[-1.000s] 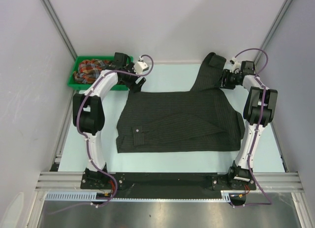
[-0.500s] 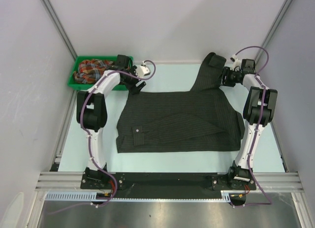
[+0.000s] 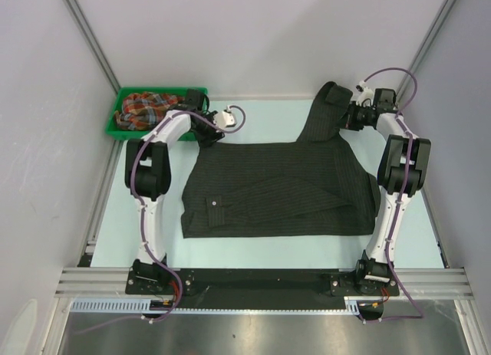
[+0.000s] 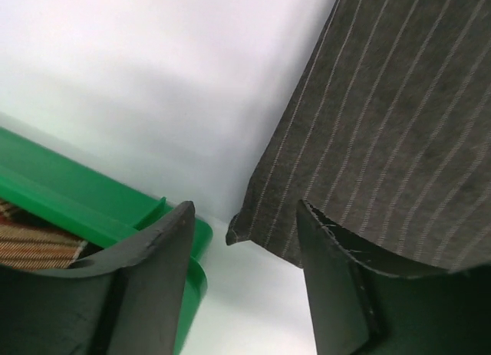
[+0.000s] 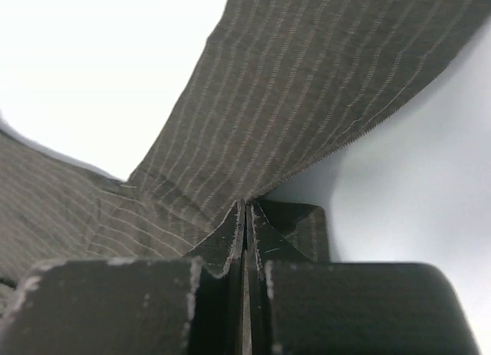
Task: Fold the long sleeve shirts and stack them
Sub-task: Fold the shirt
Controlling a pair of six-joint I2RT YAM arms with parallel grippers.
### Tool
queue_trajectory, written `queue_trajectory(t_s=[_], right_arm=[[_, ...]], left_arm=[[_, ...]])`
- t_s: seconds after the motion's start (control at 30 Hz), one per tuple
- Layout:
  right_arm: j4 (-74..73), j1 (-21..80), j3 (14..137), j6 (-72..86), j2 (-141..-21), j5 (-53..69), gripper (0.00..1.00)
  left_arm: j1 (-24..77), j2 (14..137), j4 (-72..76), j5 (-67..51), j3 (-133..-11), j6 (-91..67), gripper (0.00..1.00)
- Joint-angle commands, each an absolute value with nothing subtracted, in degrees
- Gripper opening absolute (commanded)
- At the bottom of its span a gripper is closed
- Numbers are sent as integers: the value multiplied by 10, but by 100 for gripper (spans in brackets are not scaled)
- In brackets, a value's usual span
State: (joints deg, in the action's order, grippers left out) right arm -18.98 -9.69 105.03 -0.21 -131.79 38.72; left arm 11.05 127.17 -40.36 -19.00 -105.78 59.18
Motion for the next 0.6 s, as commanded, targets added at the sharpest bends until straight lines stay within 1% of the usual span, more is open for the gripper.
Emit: queue_trajectory(t_s=[0.0, 0.17, 0.27, 0.3, 0.33, 0.37, 0.4, 0.57], right_arm=[[-188, -85, 1080, -10, -1312, 422, 0], [-193, -81, 1078, -12, -1307, 428, 0], [-198, -78, 1081, -16, -1304, 432, 0], [-200, -77, 1082, -16, -1303, 431, 0], [-202, -77, 1086, -15, -1302, 432, 0], [-203, -77, 1089, -14, -1300, 433, 0], [-208, -77, 1092, -13, -1298, 436, 0], [-212, -77, 1095, -3, -1268, 453, 0]], left_arm=[[105, 1295, -407, -154, -1090, 669, 59], [105, 1317, -400, -127, -1092, 695, 55], [105, 1319, -400, -122, -1092, 708, 50], [105, 1319, -407, -125, -1091, 711, 42], [105, 1317, -411, -131, -1090, 715, 39], [106, 1311, -416, -141, -1089, 717, 31], [106, 1306, -417, -148, -1085, 716, 26], [106, 1266, -418, -176, -1070, 699, 4]])
